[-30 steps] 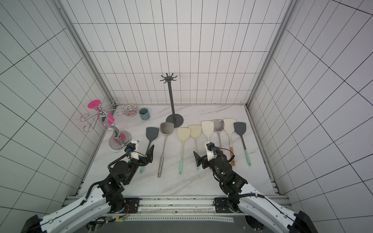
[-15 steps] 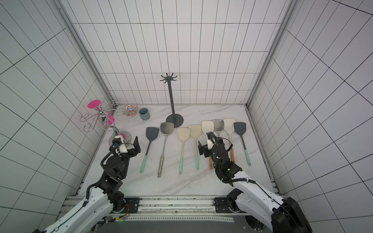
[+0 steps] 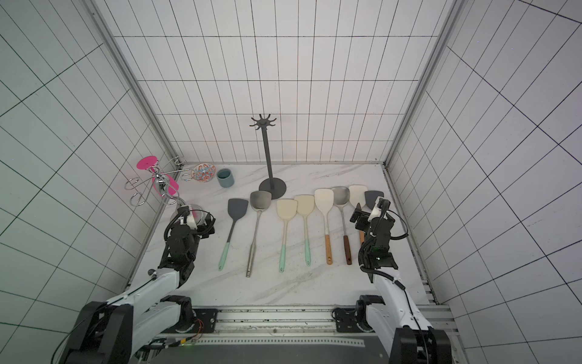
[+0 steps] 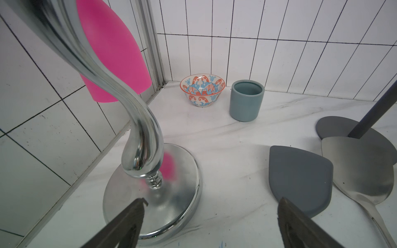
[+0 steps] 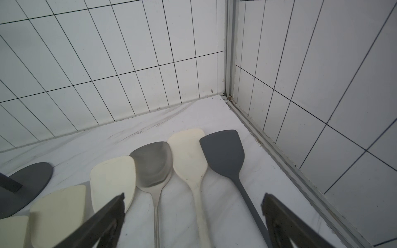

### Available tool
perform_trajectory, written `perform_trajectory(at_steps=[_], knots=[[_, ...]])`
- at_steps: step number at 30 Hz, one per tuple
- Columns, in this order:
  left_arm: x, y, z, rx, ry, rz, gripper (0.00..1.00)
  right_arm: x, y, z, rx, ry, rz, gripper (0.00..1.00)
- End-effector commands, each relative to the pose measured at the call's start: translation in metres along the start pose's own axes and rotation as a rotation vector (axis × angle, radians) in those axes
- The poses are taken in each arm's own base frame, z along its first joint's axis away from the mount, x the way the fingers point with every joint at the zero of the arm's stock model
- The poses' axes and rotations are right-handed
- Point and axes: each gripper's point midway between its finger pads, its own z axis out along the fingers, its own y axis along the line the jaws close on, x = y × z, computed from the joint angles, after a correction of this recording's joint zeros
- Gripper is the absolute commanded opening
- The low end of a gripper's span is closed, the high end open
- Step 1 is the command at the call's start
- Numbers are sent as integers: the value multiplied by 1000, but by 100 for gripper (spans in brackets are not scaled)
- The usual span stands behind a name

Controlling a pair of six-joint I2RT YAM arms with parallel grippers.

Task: Take the spatula off the kitchen utensil rack
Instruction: Reset both arms

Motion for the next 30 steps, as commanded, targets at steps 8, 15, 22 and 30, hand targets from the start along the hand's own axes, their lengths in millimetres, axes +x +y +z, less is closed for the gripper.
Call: perform_trajectory(at_steps=[8, 15, 22, 30], knots=[[-25, -18, 29, 69, -99, -5, 97, 37, -17, 18, 33, 1, 36, 99], [-28, -25, 38, 94, -114, 23, 97, 52, -21, 36, 56, -29, 22, 99], [-22, -23, 32, 93, -209, 39, 98, 72, 3, 49, -60, 7, -50, 99], [-5, -38, 67, 126, -67, 80, 97, 84, 19, 79, -85, 164, -121, 99]])
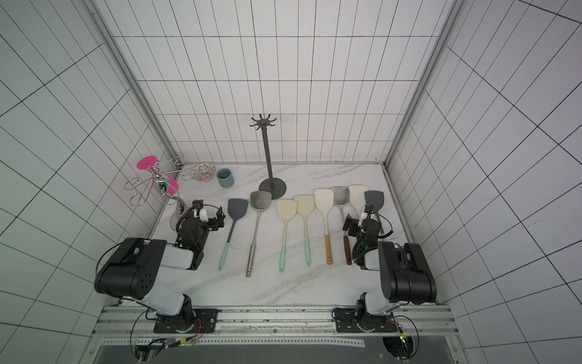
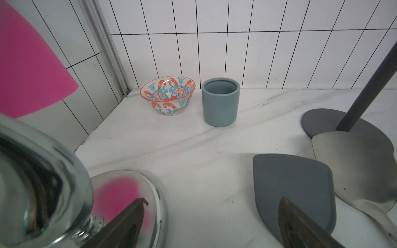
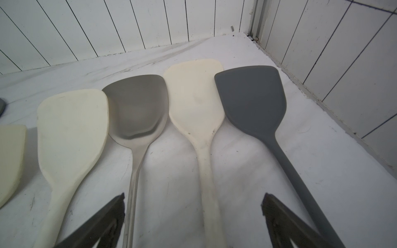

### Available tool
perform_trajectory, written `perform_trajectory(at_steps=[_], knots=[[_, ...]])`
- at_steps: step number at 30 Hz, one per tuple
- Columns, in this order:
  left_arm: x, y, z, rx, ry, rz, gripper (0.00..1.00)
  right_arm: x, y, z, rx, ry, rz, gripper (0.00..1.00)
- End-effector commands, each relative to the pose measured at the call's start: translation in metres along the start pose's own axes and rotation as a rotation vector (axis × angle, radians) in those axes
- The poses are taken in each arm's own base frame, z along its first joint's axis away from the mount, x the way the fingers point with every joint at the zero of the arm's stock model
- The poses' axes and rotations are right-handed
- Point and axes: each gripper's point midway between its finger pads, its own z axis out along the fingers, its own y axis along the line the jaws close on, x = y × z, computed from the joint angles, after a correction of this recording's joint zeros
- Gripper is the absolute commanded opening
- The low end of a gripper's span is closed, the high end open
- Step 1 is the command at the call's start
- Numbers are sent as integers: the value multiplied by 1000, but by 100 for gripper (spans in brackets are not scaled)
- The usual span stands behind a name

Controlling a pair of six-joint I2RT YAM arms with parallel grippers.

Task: Take the spatula off the kitchen utensil rack
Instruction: Reset both arms

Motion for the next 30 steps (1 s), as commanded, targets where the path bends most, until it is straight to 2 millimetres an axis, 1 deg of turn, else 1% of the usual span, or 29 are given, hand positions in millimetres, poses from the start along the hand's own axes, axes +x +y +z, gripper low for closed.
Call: perform_trajectory(at_steps=[1, 7, 10, 14, 30], knots=[[-15, 0, 9, -2, -8, 12, 97, -28, 11, 15, -17, -21, -37, 99], [-16, 0, 7, 1, -20, 11, 97, -29, 12, 14, -16, -32, -43, 99], [-16, 0, 7, 1, -21, 12, 97, -27, 20, 16, -36, -16, -74, 99], [-16, 0, 7, 0, -20, 12, 97, -28, 24, 17, -49, -12, -90, 99], [-17, -1, 7, 2, -22, 11, 97, -27, 24, 17, -51, -11, -88, 99]])
